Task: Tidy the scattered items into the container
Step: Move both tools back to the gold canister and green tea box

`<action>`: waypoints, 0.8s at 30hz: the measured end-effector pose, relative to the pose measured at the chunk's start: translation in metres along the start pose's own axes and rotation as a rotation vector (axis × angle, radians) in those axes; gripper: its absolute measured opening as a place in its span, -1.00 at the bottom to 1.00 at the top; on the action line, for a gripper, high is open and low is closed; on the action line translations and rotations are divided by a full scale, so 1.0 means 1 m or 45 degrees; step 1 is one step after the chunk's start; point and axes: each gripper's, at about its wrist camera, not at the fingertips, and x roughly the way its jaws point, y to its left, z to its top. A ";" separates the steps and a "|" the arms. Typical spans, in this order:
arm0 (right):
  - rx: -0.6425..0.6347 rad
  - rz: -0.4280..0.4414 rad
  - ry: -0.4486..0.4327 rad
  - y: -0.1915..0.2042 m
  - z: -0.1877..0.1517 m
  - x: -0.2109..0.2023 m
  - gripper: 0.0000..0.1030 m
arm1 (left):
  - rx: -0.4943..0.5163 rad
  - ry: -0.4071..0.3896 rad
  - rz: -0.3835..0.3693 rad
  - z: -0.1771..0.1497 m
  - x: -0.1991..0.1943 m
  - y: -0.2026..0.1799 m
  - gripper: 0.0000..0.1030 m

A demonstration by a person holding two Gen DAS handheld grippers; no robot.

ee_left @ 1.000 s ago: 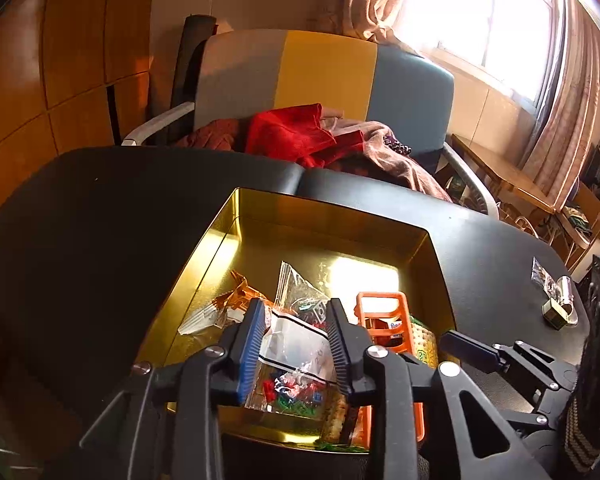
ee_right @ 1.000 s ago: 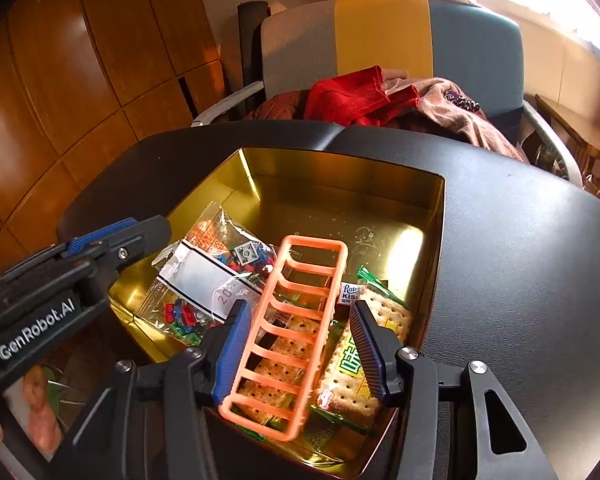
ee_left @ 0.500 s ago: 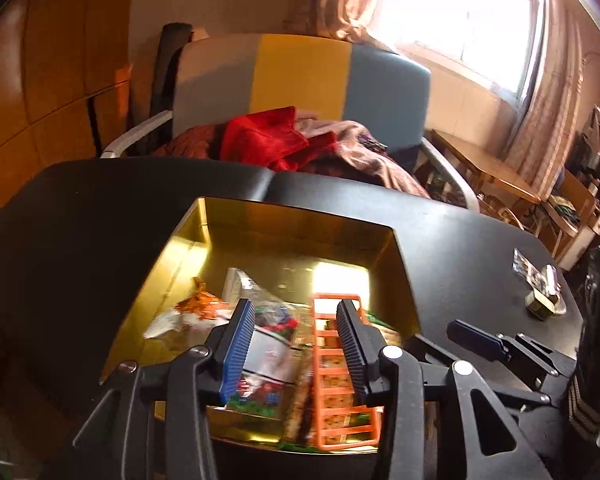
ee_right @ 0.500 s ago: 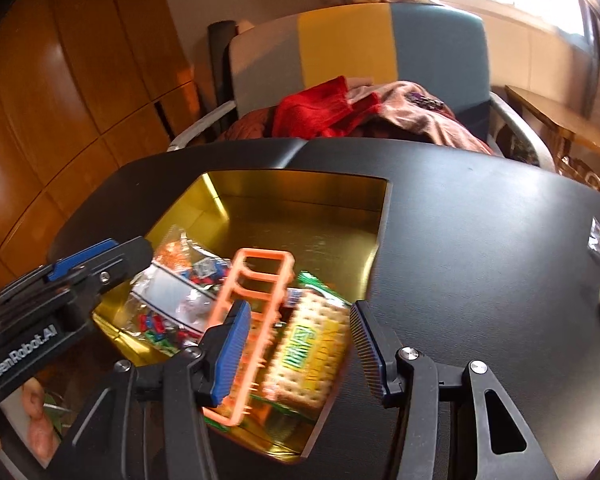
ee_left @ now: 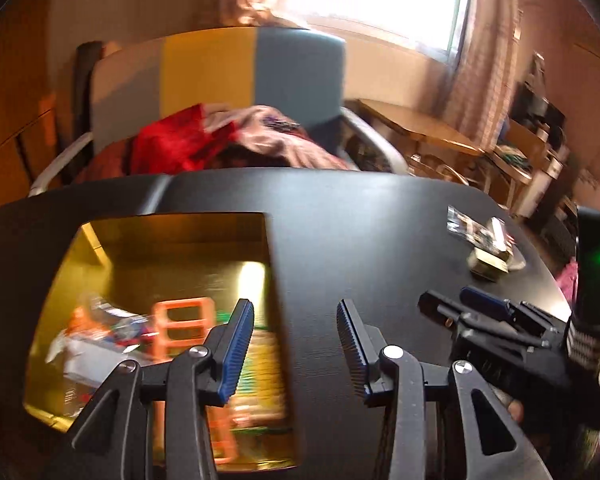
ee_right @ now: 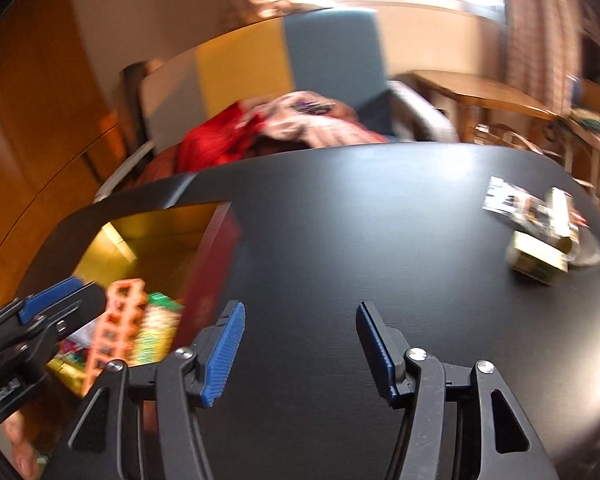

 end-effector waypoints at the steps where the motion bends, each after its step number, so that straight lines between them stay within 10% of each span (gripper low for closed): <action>1: 0.024 -0.013 -0.003 -0.011 0.000 -0.002 0.18 | 0.024 0.007 -0.018 0.002 0.004 -0.010 -0.14; 24: 0.505 -0.363 -0.017 -0.268 0.043 -0.012 0.33 | 0.458 0.203 -0.531 0.038 0.147 -0.211 0.16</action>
